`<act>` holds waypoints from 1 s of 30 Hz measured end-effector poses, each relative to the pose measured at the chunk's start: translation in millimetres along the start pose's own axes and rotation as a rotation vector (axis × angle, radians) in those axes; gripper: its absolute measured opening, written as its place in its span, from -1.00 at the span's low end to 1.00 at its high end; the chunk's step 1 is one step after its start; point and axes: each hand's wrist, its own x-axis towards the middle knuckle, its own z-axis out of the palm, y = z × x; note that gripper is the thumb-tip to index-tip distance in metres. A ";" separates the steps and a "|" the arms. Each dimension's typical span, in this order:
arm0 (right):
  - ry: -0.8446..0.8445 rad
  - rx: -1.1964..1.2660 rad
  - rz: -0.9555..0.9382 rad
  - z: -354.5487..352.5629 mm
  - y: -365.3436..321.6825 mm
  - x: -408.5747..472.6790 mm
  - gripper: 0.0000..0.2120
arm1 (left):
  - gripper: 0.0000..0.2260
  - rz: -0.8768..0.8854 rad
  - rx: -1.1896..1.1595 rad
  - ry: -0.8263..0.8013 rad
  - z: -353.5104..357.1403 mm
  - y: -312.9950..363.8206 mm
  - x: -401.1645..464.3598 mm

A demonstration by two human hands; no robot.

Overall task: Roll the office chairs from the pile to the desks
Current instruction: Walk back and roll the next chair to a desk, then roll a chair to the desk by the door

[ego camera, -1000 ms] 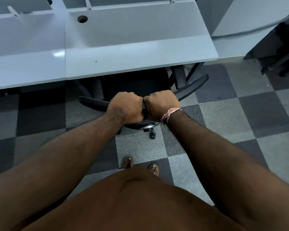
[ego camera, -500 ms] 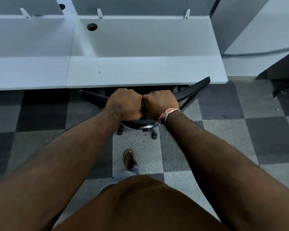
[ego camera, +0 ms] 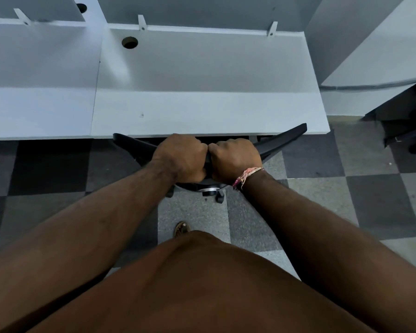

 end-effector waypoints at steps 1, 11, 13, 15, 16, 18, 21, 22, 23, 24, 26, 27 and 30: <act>0.004 0.007 -0.002 2.6 0.2 -3.0 -0.81 | -0.76 0.004 -0.003 -0.001 2.1 3.0 -1.6; -0.099 -0.032 -0.012 -6.2 -8.4 -12.2 -0.78 | -0.73 -0.028 -0.006 0.057 2.4 14.6 -17.1; -0.122 -0.014 -0.013 -9.1 -7.9 -13.6 -0.77 | -0.73 -0.036 -0.014 0.064 1.0 18.0 -19.5; -0.136 0.003 -0.013 -11.7 -8.5 -14.4 -0.77 | -0.74 -0.055 -0.025 0.053 -1.0 19.2 -22.7; -0.144 0.016 -0.011 -12.4 -7.8 -14.4 -0.76 | -0.75 -0.063 -0.048 0.037 -3.1 18.6 -23.8; -0.148 0.054 -0.021 -16.7 -6.6 -16.2 -0.71 | -0.75 -0.067 -0.104 0.022 -8.0 17.2 -30.2; -0.122 0.071 -0.070 -24.7 -5.0 -20.0 -0.62 | -0.73 -0.088 -0.101 0.021 -17.4 18.4 -42.7; -0.108 0.071 -0.096 -28.3 -6.2 -21.8 -0.60 | -0.71 -0.105 -0.103 0.036 -20.0 20.5 -49.7; -0.097 0.070 -0.113 -31.2 -7.1 -21.7 -0.59 | -0.71 -0.126 -0.104 0.042 -24.1 21.8 -55.0; -0.082 0.068 -0.132 -35.9 -10.2 -21.1 -0.59 | -0.71 -0.155 -0.104 0.051 -28.9 23.1 -62.8; -0.058 0.081 -0.153 -44.7 -18.2 -15.5 -0.59 | -0.71 -0.206 -0.097 0.077 -35.6 20.1 -75.6; -0.046 0.091 -0.173 -49.2 -26.1 -11.7 -0.58 | -0.69 -0.253 -0.100 0.098 -38.6 17.9 -86.7; 0.004 0.160 -0.231 -60.3 -57.5 2.3 -0.55 | -0.65 -0.407 -0.131 0.159 -43.5 8.4 -123.8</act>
